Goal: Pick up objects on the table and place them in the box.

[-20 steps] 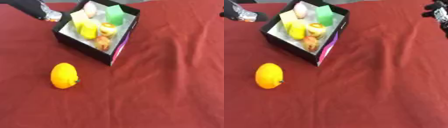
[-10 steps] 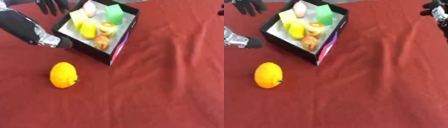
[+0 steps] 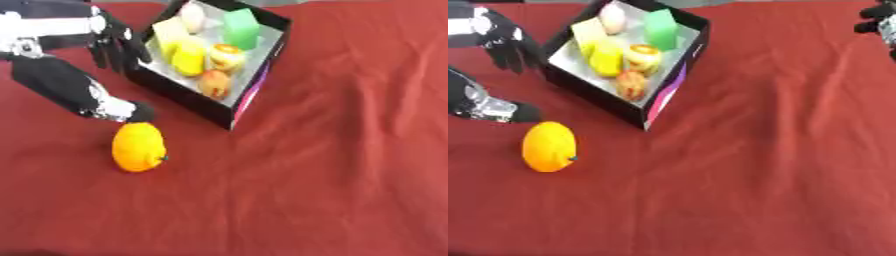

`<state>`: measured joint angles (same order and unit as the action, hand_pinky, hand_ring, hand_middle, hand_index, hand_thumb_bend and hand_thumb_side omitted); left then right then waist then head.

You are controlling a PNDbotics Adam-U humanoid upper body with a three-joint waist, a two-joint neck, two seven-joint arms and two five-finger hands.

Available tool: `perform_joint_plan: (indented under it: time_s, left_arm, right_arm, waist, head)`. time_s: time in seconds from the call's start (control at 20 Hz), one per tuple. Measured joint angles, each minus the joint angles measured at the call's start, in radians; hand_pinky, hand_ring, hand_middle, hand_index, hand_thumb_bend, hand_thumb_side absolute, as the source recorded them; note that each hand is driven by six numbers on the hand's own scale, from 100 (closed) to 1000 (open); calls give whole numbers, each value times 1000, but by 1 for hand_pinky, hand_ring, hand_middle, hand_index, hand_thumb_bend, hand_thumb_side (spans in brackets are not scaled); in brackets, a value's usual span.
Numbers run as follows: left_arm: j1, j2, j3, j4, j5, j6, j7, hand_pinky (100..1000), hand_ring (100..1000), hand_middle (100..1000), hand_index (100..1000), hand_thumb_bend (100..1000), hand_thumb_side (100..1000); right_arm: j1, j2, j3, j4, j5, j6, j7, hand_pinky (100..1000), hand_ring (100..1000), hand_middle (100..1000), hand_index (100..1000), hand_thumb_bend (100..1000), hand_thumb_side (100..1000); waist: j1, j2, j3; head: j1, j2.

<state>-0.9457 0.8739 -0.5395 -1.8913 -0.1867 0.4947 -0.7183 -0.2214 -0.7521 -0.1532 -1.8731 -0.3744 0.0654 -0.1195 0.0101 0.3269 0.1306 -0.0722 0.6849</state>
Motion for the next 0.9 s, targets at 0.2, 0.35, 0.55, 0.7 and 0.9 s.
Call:
perform_joint_plan:
  time_s: [0.2, 0.35, 0.55, 0.7, 0.9]
  left_arm:
    - [14, -1, -23, 24, -10, -17, -17, 735, 729, 718, 813, 558, 369]
    - [16, -13, -41, 60, -46, -34, -34, 746, 743, 735, 816, 578, 329]
    - [18, -47, -64, 123, -119, -63, -61, 758, 757, 751, 821, 592, 316]
    - [18, -68, -77, 173, -168, -93, -78, 764, 765, 759, 824, 602, 298]
    - [22, -91, -86, 238, -233, -140, -88, 772, 773, 768, 828, 621, 301]
  right_arm:
    - [1, 0, 0, 0, 1, 0, 0, 972, 738, 702, 835, 100, 514]
    - [2, 0, 0, 0, 7, 0, 0, 971, 738, 702, 835, 100, 513]
    - [2, 0, 0, 0, 10, 1, 0, 971, 738, 702, 835, 100, 512]
    - [2, 0, 1, 0, 11, 1, 0, 972, 738, 702, 835, 100, 512]
    - [2, 0, 1, 0, 13, 2, 2, 971, 737, 703, 835, 100, 513]
  waist:
    - [-1, 0, 0]
    - [-4, 0, 0]
    - [-7, 0, 0]
    - [-7, 0, 0]
    - [-7, 0, -1]
  head:
    - [6, 0]
    - [9, 0]
    - [9, 0]
    - [10, 0]
    - [10, 0]
